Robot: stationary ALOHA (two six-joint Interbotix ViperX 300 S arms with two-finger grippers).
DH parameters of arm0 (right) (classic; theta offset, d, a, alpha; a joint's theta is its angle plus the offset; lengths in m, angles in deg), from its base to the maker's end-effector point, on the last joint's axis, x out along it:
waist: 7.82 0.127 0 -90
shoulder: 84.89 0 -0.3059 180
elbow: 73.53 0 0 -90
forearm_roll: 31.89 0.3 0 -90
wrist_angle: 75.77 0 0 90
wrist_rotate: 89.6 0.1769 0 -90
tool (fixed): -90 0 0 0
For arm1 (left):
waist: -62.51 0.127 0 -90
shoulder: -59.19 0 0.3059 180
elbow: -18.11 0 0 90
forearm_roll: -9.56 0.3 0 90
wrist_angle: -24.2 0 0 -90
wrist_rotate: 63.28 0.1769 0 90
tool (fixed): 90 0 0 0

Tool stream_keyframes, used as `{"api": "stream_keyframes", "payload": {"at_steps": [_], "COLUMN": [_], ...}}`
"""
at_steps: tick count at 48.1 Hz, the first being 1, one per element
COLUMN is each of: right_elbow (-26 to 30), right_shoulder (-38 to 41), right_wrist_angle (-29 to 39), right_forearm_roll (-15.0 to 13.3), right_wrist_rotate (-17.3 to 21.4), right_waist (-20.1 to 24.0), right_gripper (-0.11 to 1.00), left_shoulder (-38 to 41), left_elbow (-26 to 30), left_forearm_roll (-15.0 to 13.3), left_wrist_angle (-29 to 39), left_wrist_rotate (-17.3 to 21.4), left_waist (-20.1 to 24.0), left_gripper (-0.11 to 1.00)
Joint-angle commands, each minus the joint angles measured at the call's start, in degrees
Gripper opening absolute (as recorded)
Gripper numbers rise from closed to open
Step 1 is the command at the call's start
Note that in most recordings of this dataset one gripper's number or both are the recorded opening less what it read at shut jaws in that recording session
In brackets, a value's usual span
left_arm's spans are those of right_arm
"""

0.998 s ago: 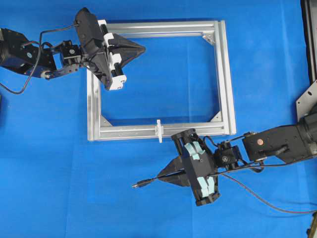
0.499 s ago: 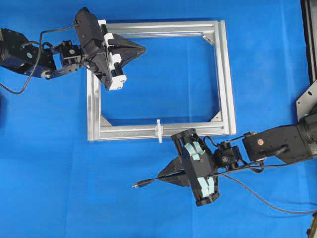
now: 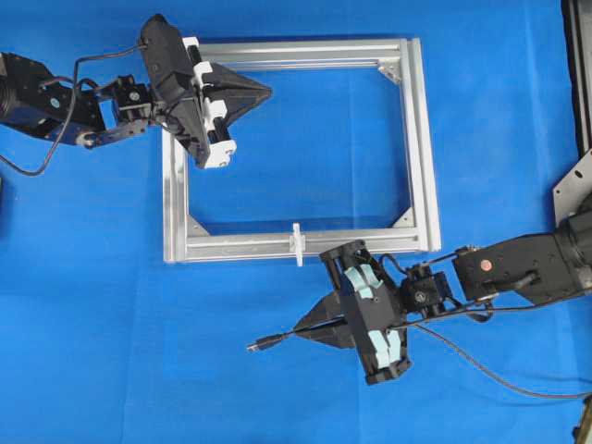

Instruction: Insert the wire through the string loop located in the center.

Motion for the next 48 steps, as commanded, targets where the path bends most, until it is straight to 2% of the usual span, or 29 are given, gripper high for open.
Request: {"api": "stream_keyframes", "payload": {"at_steps": [1,23,48], "right_elbow": [0.79,-0.88,-13.62], "right_shoulder": [-1.49,-2.46,-11.69], "right_wrist_angle": [-0.26,-0.44,-0.35], "right_forearm_roll": [0.00,0.18,1.49], "right_wrist_rotate": [-0.09,-0.09,0.18], "right_waist": [0.18,0.18,0.18], "right_gripper": [-0.02,-0.02,-0.02], "left_shoulder": [-1.49,-1.49,-1.49], "left_elbow": [0.44,0.44,0.44], "left_forearm_roll": [0.18,0.18,0.18], "left_wrist_angle": [-0.26,-0.26,-0.26], "left_wrist_rotate": [0.00,-0.09,-0.09], "left_waist": [-0.09,-0.09,-0.09], "left_gripper": [0.00,0.00,0.00]}}
